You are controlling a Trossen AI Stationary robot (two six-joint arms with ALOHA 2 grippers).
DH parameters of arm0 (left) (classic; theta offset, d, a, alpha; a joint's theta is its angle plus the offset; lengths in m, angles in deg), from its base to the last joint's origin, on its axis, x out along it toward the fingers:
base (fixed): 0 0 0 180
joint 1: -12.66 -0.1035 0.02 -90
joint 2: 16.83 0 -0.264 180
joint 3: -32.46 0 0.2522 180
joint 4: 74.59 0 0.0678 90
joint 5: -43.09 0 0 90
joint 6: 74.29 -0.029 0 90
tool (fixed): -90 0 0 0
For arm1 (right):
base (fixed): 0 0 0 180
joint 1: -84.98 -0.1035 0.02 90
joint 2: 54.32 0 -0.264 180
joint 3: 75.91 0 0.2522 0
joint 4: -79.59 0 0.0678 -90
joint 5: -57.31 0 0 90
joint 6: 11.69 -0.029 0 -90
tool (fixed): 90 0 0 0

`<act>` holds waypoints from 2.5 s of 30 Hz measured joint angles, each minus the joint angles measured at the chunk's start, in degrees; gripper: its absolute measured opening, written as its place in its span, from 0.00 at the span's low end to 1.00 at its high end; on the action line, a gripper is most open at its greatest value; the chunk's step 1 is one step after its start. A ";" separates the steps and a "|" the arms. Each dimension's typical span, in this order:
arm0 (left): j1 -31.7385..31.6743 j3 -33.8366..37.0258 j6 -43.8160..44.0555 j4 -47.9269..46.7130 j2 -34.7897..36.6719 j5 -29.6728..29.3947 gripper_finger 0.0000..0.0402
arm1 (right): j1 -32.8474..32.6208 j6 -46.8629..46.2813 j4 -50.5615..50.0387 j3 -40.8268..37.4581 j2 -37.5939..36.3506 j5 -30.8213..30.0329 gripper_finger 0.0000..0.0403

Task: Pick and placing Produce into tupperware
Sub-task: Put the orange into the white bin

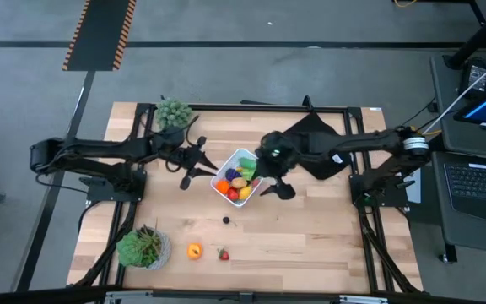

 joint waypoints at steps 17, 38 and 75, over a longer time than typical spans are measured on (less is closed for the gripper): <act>23.69 -11.51 10.73 -19.23 -0.94 -21.94 0.13 | -1.71 -11.70 42.24 -27.43 -10.41 -4.81 0.74; 32.98 -24.96 5.78 -30.21 -14.46 -22.06 0.04 | -8.64 -10.11 42.72 -27.43 -10.43 -4.83 0.74; 40.97 -38.08 -21.63 -47.34 -31.05 -19.60 0.17 | -7.76 -11.70 47.19 -27.41 -10.41 -9.97 0.74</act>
